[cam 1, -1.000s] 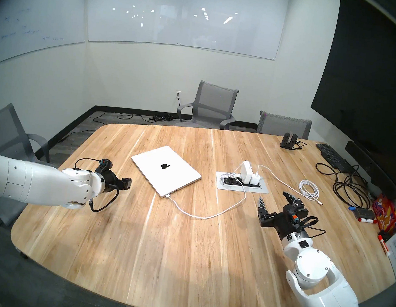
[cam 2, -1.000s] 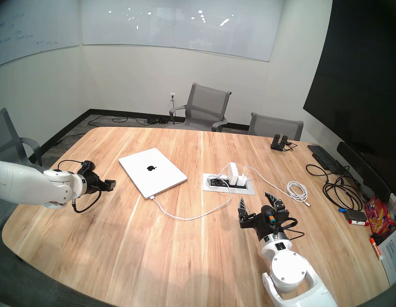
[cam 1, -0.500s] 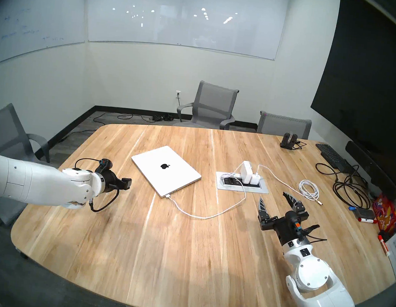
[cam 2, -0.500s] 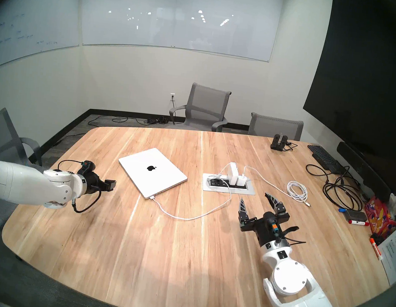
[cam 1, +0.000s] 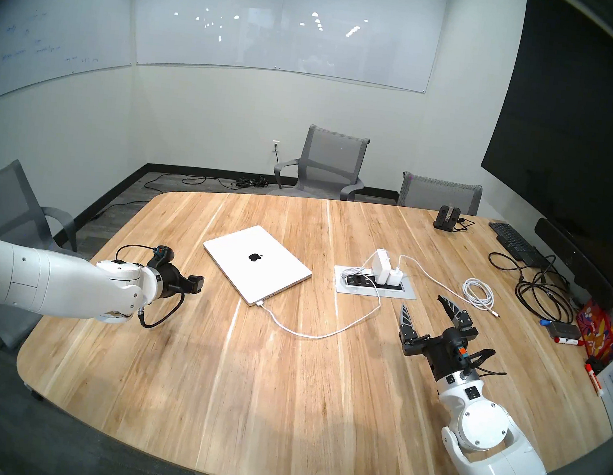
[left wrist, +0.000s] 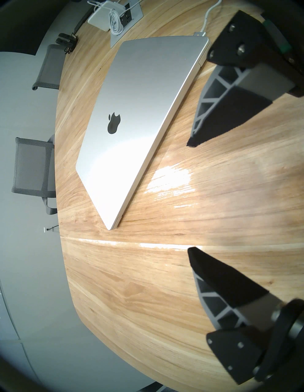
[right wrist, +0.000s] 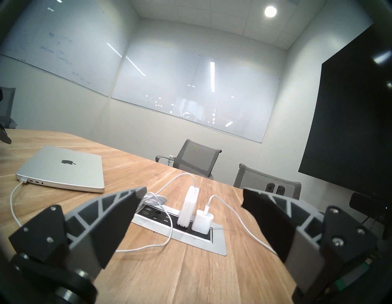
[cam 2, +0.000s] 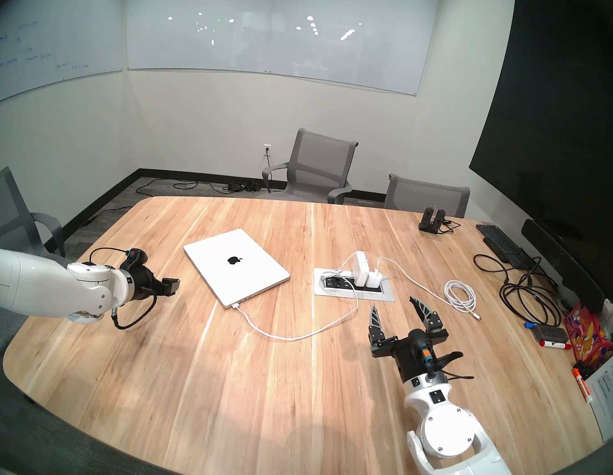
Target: Plug the charging cable into the port of a MacBook
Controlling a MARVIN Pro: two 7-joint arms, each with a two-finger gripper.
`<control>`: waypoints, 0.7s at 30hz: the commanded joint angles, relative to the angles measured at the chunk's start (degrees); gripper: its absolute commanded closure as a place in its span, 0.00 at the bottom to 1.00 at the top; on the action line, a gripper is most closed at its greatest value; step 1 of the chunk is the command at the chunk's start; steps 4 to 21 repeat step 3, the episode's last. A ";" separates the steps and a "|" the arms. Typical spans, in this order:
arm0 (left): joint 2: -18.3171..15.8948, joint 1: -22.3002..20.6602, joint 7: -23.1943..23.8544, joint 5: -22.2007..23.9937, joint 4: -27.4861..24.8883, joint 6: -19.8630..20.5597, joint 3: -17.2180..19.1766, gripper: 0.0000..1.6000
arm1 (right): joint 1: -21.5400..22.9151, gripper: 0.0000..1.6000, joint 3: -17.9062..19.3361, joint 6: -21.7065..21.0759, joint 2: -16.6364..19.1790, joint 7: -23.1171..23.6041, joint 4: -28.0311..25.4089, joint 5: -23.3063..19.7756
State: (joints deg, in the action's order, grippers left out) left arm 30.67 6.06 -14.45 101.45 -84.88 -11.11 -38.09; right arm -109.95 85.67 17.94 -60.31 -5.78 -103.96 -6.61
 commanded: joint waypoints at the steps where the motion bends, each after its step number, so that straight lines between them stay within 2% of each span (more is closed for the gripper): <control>1: 0.11 -0.86 -0.04 -0.05 0.00 -0.19 0.67 0.00 | 0.53 0.00 0.37 0.96 -0.17 -0.21 -0.82 -0.08; 21: 0.11 -0.86 -0.04 -0.05 0.00 -0.19 0.67 0.00 | 0.53 0.00 0.41 0.97 -0.22 -0.17 -0.82 -0.06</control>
